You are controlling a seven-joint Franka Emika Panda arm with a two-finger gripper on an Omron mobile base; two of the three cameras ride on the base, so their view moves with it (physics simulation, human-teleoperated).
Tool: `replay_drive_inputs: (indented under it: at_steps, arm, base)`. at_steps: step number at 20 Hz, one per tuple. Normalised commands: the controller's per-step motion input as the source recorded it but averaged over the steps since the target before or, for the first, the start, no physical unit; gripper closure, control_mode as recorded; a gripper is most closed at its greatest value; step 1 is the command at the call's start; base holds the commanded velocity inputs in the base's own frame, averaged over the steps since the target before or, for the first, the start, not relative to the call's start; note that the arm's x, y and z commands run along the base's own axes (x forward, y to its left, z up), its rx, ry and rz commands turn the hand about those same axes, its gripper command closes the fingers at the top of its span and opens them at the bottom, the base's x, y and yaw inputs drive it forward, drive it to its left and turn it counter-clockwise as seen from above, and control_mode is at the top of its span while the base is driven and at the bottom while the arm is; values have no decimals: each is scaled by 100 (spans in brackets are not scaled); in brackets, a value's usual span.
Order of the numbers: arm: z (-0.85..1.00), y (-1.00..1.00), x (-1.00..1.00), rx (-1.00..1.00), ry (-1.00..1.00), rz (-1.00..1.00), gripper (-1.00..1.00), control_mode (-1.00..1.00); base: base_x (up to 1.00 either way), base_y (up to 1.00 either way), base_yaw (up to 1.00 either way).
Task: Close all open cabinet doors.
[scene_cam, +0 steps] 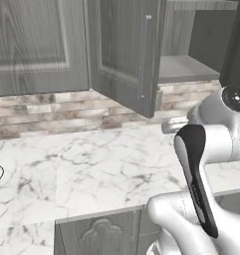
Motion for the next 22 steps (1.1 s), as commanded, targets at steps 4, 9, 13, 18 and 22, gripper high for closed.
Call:
replay_drive_inputs:
  at_steps: [4,9,13,18,22]
  arm:
    - [18,2,-61,-3,-24,-10,-100,-100]
    - [21,18,-60,-4,-27,-10,-100,-100]
    - [25,48,-56,-8,-34,-8,-100,-100]
    - [22,66,-43,-6,-36,-6,-100,-100]
    - [4,74,-8,0,-29,-4,-100,-100]
  base:
    - [0,0,0]
    - [0,0,0]
    - [0,0,0]
    - [0,0,0]
    - [0,0,0]
